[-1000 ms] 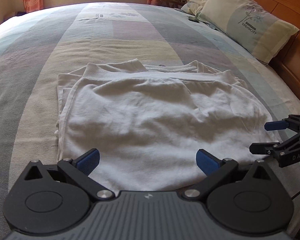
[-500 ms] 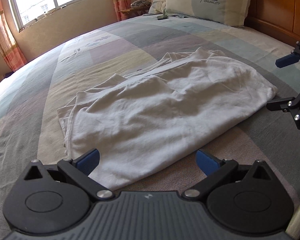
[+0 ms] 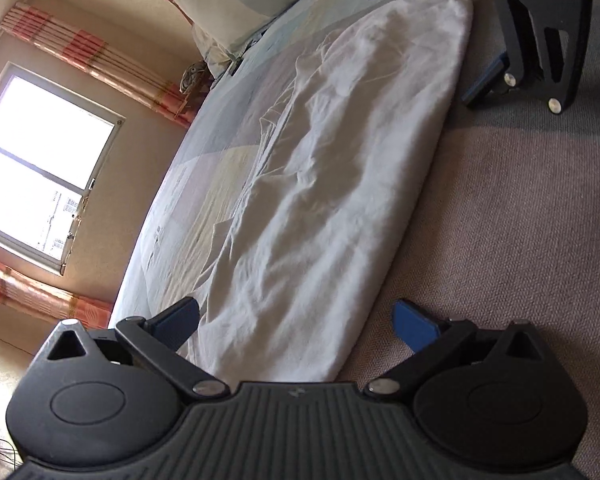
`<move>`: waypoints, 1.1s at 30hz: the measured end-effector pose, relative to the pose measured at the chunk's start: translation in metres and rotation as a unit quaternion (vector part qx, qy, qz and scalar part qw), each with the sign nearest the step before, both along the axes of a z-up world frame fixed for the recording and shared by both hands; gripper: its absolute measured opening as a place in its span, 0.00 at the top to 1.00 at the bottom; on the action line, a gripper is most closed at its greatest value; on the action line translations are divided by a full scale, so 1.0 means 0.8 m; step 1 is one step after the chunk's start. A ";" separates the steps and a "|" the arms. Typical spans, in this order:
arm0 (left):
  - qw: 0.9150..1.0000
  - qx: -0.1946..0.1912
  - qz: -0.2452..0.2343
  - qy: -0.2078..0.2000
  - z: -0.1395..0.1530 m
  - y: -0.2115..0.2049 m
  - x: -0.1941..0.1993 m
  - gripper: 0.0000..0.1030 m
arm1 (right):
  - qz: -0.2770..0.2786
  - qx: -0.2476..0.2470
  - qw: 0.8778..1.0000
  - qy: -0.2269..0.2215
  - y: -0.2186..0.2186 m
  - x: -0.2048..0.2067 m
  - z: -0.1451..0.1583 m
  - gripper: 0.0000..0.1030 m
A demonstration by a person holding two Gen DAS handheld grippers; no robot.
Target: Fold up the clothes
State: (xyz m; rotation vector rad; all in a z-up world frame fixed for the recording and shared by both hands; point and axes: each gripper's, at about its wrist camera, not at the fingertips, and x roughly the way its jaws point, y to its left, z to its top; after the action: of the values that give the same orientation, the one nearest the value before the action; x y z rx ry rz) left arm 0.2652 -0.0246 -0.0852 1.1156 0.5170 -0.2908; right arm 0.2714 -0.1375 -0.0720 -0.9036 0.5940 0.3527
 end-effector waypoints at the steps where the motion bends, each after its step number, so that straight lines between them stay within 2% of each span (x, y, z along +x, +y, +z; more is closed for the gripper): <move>1: 1.000 0.009 -0.015 -0.004 -0.001 -0.007 0.003 0.01 | 0.011 -0.002 1.000 -0.006 0.007 0.004 0.000 0.00; 6: 0.996 0.039 -0.073 -0.022 -0.009 -0.029 0.011 0.01 | 0.082 -0.024 0.996 -0.033 0.046 0.014 -0.007 0.00; 9: 0.996 0.053 -0.067 -0.024 -0.010 -0.015 0.011 0.01 | 0.109 -0.032 0.993 -0.041 0.052 0.021 -0.010 0.00; 13: 0.994 0.094 -0.039 -0.039 -0.022 0.022 0.011 0.01 | 0.093 -0.050 0.994 -0.040 0.024 0.031 -0.008 0.00; 16: 0.994 0.100 -0.007 -0.050 -0.023 0.041 0.016 0.01 | 0.070 -0.062 0.995 -0.043 -0.004 0.036 -0.009 0.00; 20: 0.989 0.123 -0.021 -0.081 -0.029 0.023 0.021 0.01 | 0.045 -0.074 0.995 -0.045 -0.032 0.043 -0.010 0.00; 25: 0.986 0.121 -0.065 -0.091 -0.032 -0.015 0.029 0.01 | 0.069 -0.103 0.989 -0.075 0.004 0.048 -0.020 0.00; 28: 0.986 0.123 -0.074 -0.085 -0.033 -0.008 0.032 0.01 | 0.077 -0.100 0.989 -0.079 0.012 0.051 -0.021 0.00; 33: 0.986 0.141 -0.035 -0.077 -0.035 0.030 0.046 0.01 | 0.055 -0.110 0.990 -0.072 -0.023 0.056 -0.020 0.00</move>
State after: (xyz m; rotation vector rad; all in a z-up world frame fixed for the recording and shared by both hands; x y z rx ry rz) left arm 0.3021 -0.0007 -0.1133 1.4220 0.3902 -0.1931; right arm 0.3164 -0.1561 -0.0880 -1.1664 0.4549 0.3223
